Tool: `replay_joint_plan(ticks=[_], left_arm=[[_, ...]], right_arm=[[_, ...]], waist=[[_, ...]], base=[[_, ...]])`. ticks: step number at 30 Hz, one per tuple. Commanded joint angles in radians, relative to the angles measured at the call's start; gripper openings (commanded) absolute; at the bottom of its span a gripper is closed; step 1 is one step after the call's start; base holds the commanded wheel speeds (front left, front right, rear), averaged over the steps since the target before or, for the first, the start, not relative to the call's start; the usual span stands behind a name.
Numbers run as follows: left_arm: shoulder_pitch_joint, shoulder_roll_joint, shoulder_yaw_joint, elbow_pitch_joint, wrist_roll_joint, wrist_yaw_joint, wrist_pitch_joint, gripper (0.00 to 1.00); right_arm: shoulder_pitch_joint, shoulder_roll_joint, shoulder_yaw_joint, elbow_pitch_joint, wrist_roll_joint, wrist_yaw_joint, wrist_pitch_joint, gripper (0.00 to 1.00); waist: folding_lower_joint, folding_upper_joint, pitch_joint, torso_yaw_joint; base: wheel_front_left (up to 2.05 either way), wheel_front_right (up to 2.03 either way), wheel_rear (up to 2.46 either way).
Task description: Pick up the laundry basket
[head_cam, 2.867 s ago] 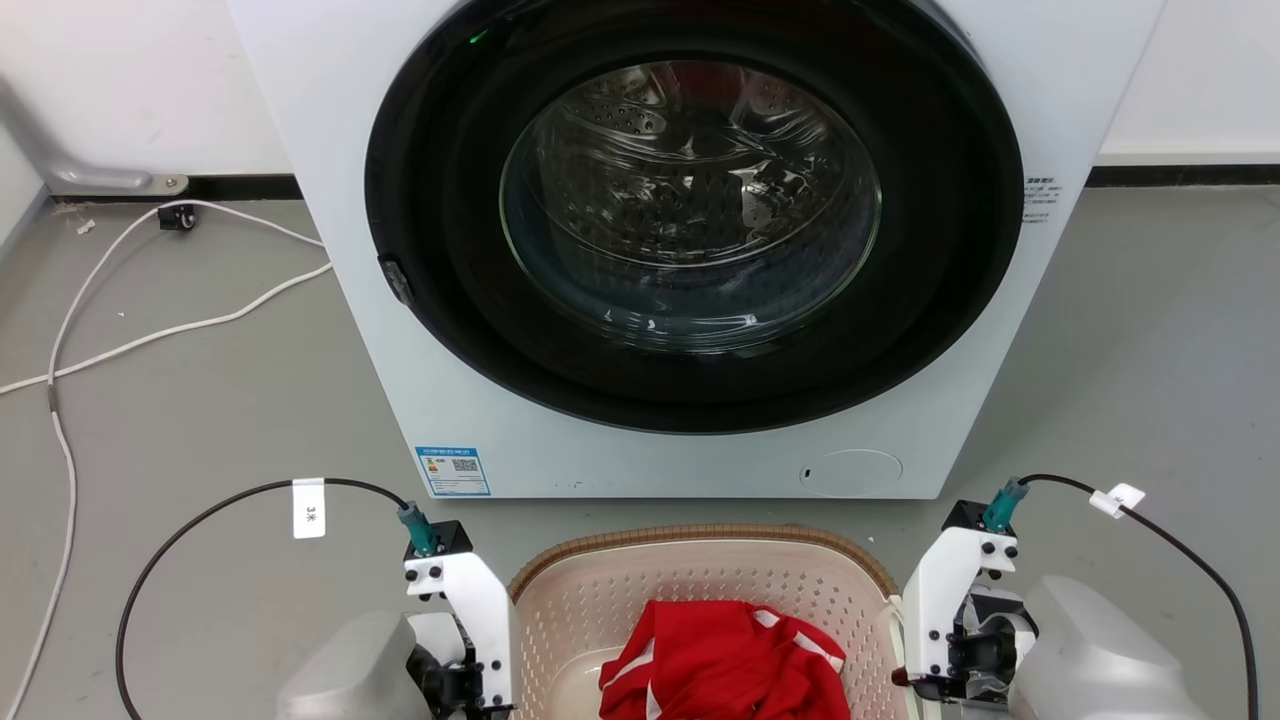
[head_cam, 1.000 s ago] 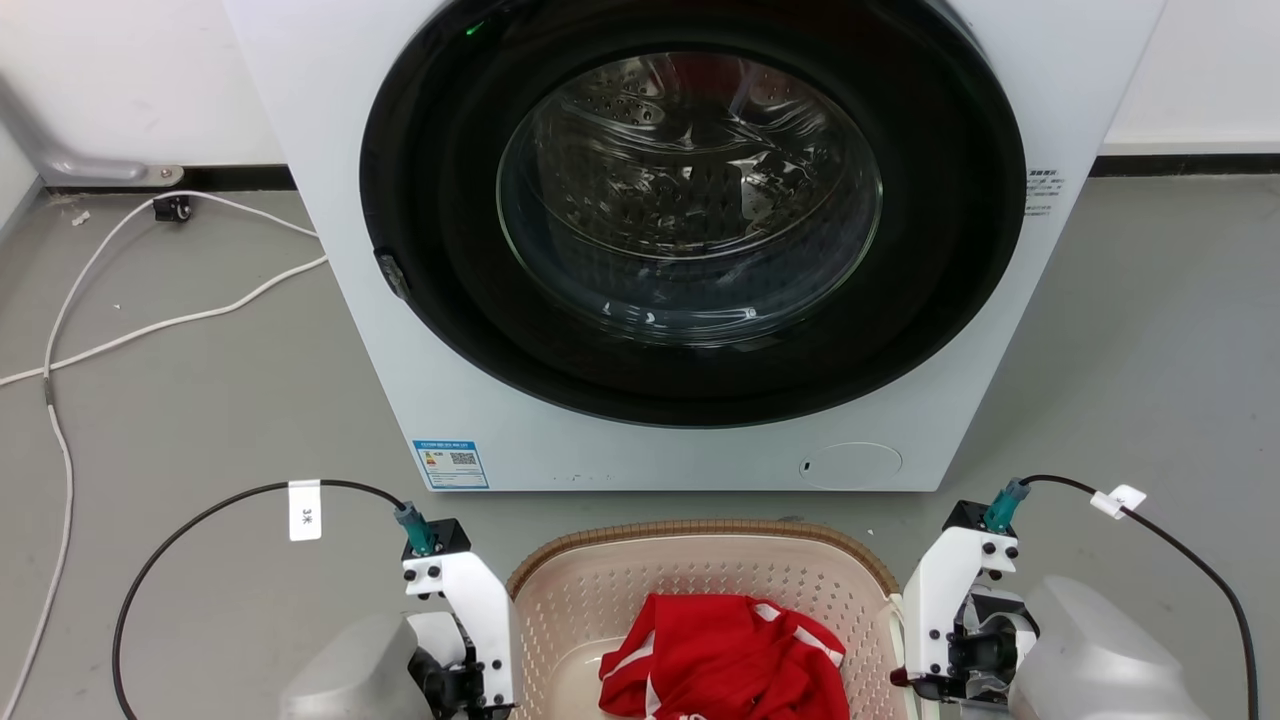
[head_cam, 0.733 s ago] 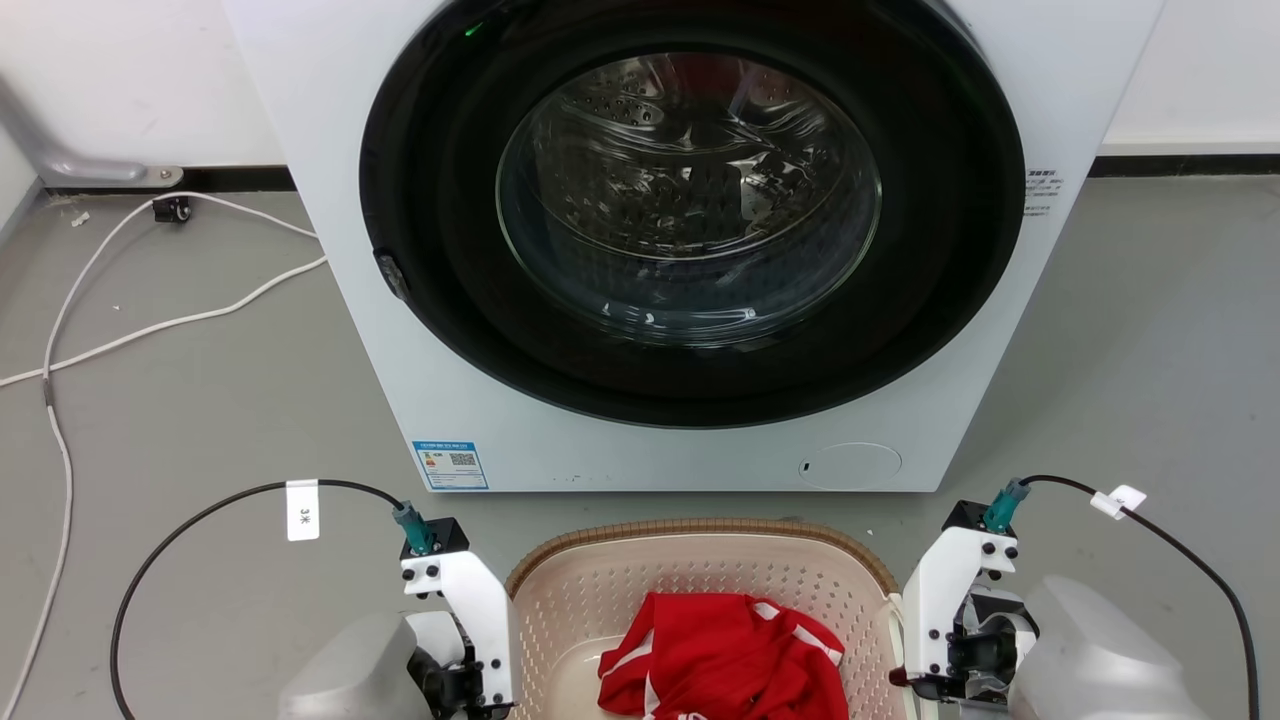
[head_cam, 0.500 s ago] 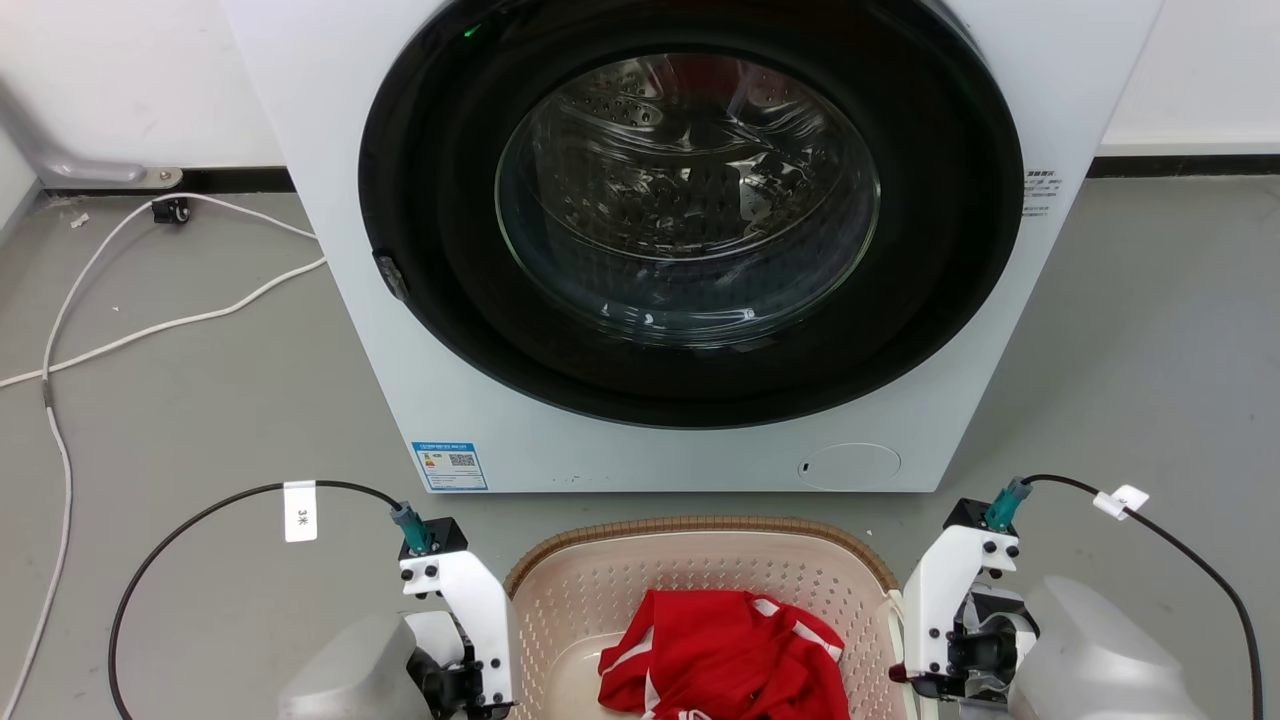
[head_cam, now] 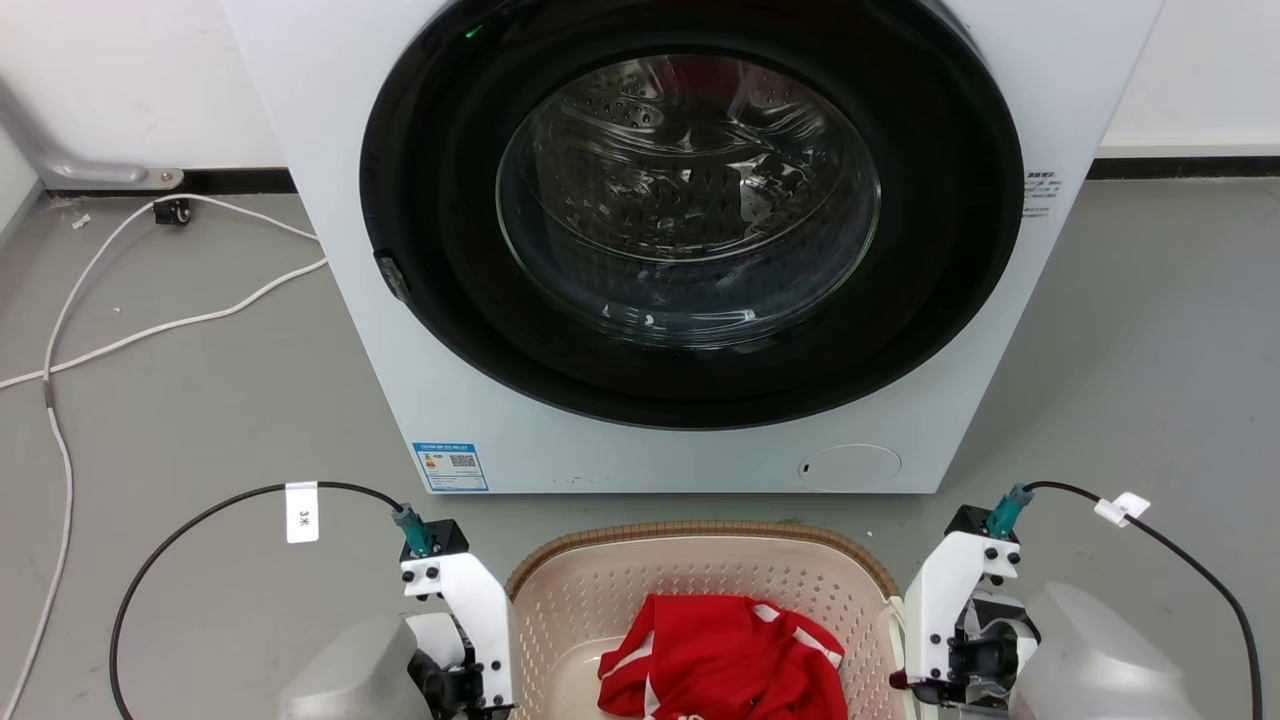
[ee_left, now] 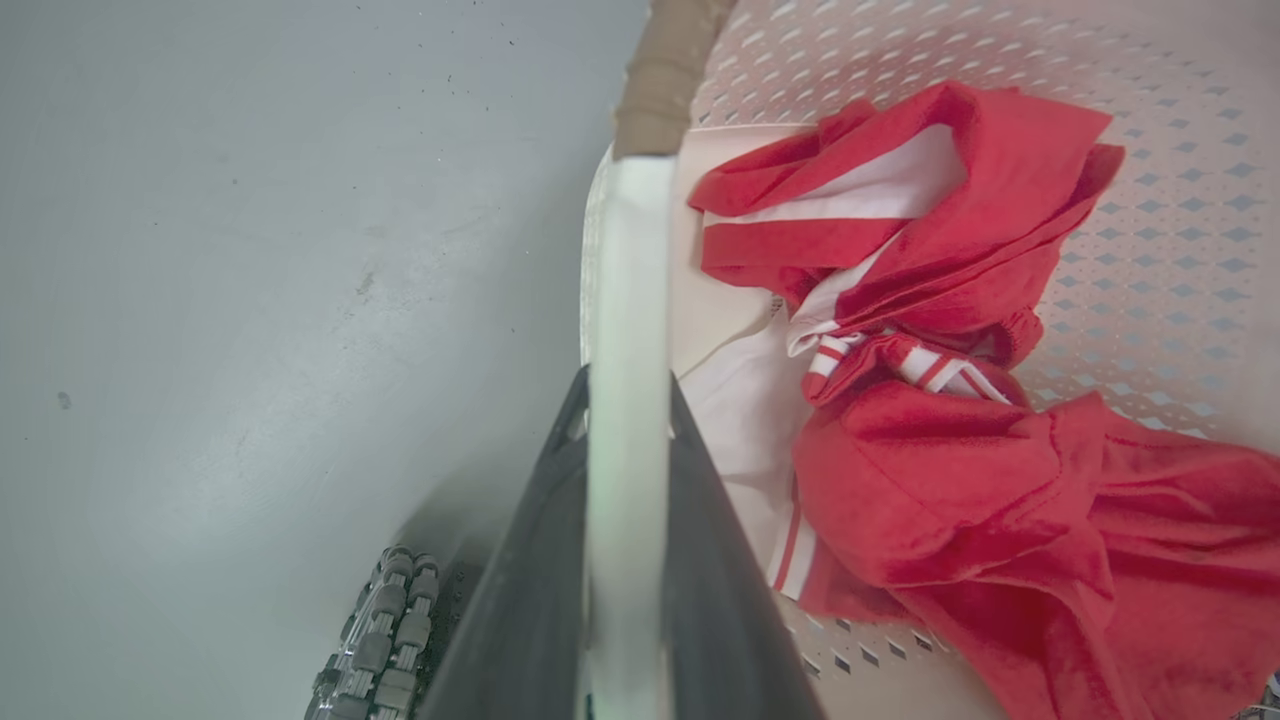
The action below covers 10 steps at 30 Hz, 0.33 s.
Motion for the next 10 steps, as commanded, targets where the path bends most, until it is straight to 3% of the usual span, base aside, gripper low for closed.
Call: replay_joint_plan(ticks=[1, 10], left_arm=[[-0.015, -0.038, 0.0, -0.016, -0.014, -0.015, -0.001, 0.0], [-0.01, -0.034, -0.009, -0.014, -0.017, -0.015, -0.011, 0.0]], right_arm=[[0.01, 0.036, -0.002, -0.009, 0.006, 0.012, 0.003, 0.0], [0.016, 0.036, -0.003, -0.009, 0.006, 0.012, 0.005, 0.0]], waist=[[0.0, -0.0001, -0.001, 0.0], [0.0, -0.0001, -0.003, -0.002]], base=[[0.0, 0.0, 0.0], [0.0, 0.0, 0.0]])
